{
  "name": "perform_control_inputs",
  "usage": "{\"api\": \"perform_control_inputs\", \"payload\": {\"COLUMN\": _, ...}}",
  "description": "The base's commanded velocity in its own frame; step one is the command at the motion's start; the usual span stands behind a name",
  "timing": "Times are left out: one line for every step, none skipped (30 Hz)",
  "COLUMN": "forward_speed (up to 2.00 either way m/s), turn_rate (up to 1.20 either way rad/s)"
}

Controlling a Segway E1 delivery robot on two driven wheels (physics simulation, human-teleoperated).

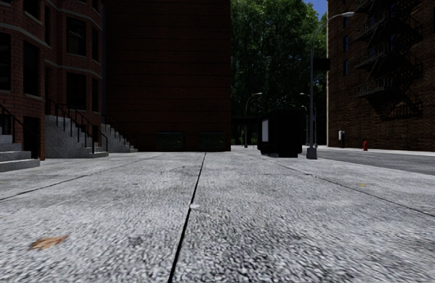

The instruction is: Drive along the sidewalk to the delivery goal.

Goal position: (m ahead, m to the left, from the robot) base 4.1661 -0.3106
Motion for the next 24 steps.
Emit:
{"api": "perform_control_inputs", "payload": {"forward_speed": 2.0, "turn_rate": 0.0}}
{"api": "perform_control_inputs", "payload": {"forward_speed": 2.0, "turn_rate": 0.0}}
{"api": "perform_control_inputs", "payload": {"forward_speed": 2.0, "turn_rate": 0.0}}
{"api": "perform_control_inputs", "payload": {"forward_speed": 2.0, "turn_rate": 0.0}}
{"api": "perform_control_inputs", "payload": {"forward_speed": 2.0, "turn_rate": 0.0}}
{"api": "perform_control_inputs", "payload": {"forward_speed": 2.0, "turn_rate": 0.0}}
{"api": "perform_control_inputs", "payload": {"forward_speed": 2.0, "turn_rate": 0.0}}
{"api": "perform_control_inputs", "payload": {"forward_speed": 2.0, "turn_rate": 0.0}}
{"api": "perform_control_inputs", "payload": {"forward_speed": 2.0, "turn_rate": 0.0}}
{"api": "perform_control_inputs", "payload": {"forward_speed": 2.0, "turn_rate": 0.0}}
{"api": "perform_control_inputs", "payload": {"forward_speed": 2.0, "turn_rate": 0.0}}
{"api": "perform_control_inputs", "payload": {"forward_speed": 2.0, "turn_rate": 0.0}}
{"api": "perform_control_inputs", "payload": {"forward_speed": 2.0, "turn_rate": 0.0}}
{"api": "perform_control_inputs", "payload": {"forward_speed": 2.0, "turn_rate": 0.0}}
{"api": "perform_control_inputs", "payload": {"forward_speed": 2.0, "turn_rate": 0.0}}
{"api": "perform_control_inputs", "payload": {"forward_speed": 2.0, "turn_rate": 0.0}}
{"api": "perform_control_inputs", "payload": {"forward_speed": 2.0, "turn_rate": 0.0}}
{"api": "perform_control_inputs", "payload": {"forward_speed": 2.0, "turn_rate": 0.0}}
{"api": "perform_control_inputs", "payload": {"forward_speed": 2.0, "turn_rate": 0.0}}
{"api": "perform_control_inputs", "payload": {"forward_speed": 2.0, "turn_rate": 0.0}}
{"api": "perform_control_inputs", "payload": {"forward_speed": 2.0, "turn_rate": 0.0}}
{"api": "perform_control_inputs", "payload": {"forward_speed": 2.0, "turn_rate": 0.0}}
{"api": "perform_control_inputs", "payload": {"forward_speed": 2.0, "turn_rate": 0.0}}
{"api": "perform_control_inputs", "payload": {"forward_speed": 2.0, "turn_rate": 0.0}}
